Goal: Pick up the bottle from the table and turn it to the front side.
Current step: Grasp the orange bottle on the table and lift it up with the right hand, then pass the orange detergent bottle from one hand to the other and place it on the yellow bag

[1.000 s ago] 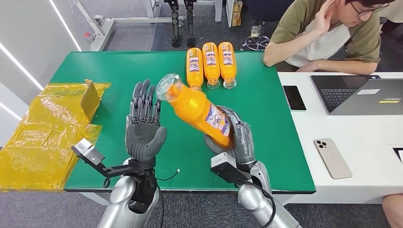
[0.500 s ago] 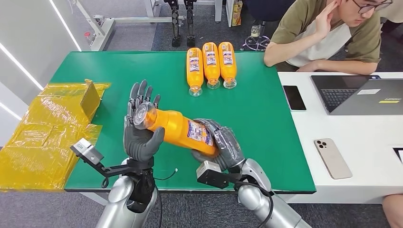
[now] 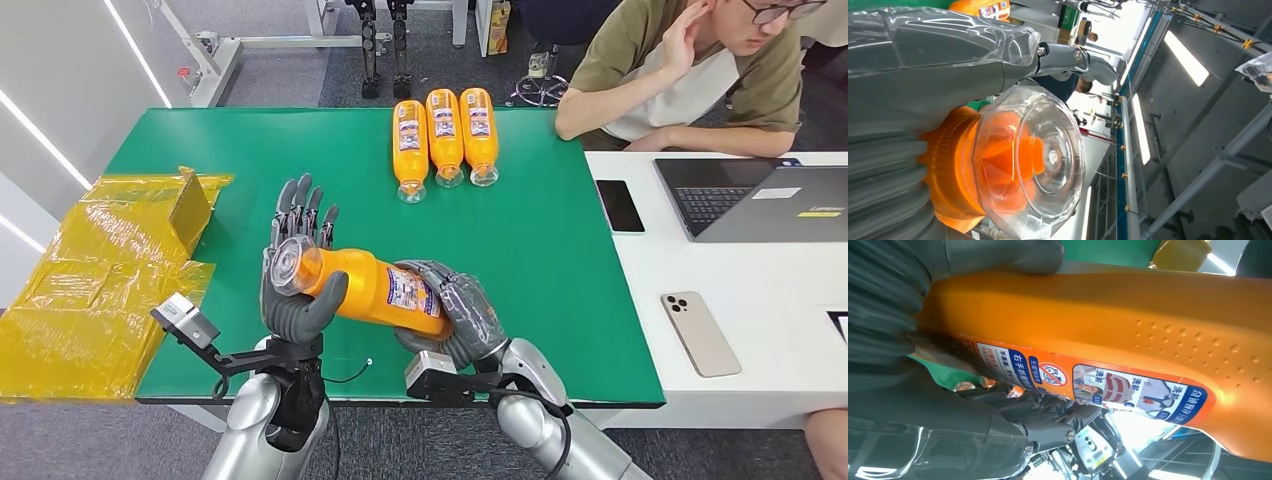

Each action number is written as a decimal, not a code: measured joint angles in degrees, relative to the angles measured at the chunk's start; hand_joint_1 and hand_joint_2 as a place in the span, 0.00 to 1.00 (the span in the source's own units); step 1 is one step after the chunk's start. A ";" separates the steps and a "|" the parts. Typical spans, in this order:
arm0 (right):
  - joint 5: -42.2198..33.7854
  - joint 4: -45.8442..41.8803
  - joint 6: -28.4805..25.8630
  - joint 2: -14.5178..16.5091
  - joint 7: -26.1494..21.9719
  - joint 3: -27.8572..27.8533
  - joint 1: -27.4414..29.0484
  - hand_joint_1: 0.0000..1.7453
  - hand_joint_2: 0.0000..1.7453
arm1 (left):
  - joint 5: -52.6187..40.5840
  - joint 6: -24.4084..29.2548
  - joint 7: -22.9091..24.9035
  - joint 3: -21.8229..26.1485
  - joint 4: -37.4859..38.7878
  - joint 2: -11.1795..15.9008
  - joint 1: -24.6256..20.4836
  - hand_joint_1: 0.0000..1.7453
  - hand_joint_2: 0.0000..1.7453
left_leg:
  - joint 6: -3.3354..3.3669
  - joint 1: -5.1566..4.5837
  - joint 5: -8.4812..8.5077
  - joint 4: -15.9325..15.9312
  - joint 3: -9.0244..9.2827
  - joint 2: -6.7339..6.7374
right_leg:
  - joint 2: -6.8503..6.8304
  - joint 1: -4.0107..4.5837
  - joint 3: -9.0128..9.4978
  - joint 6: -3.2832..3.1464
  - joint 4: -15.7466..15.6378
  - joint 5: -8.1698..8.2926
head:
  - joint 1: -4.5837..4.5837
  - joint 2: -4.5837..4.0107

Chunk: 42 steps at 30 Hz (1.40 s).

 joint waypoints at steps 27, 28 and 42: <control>-1.41 2.60 -1.78 0.66 -0.54 0.29 -3.44 0.50 1.00 | -7.83 2.81 1.38 0.07 -1.96 0.85 1.11 1.00 1.00 | 0.00 0.00 0.00 -0.01 -0.04 -0.02 | -0.02 0.01 -0.01 0.01 0.01 -0.01 | 0.00 0.00; -2.01 2.85 -2.01 0.78 -0.45 0.40 -3.69 0.25 1.00 | -8.29 4.15 1.05 0.06 -2.17 1.28 1.12 1.00 1.00 | 0.00 0.01 0.00 -0.01 -0.05 -0.02 | -0.02 0.01 -0.02 0.01 0.01 -0.01 | 0.00 0.00; -22.14 3.46 -17.40 8.81 -3.68 -2.45 -11.44 0.00 1.00 | -5.74 23.75 -2.69 5.67 -6.65 4.76 -0.45 1.00 1.00 | -0.22 0.04 0.15 -0.01 -0.09 -0.01 | -0.02 0.12 -0.16 -0.19 0.12 0.07 | -0.01 0.00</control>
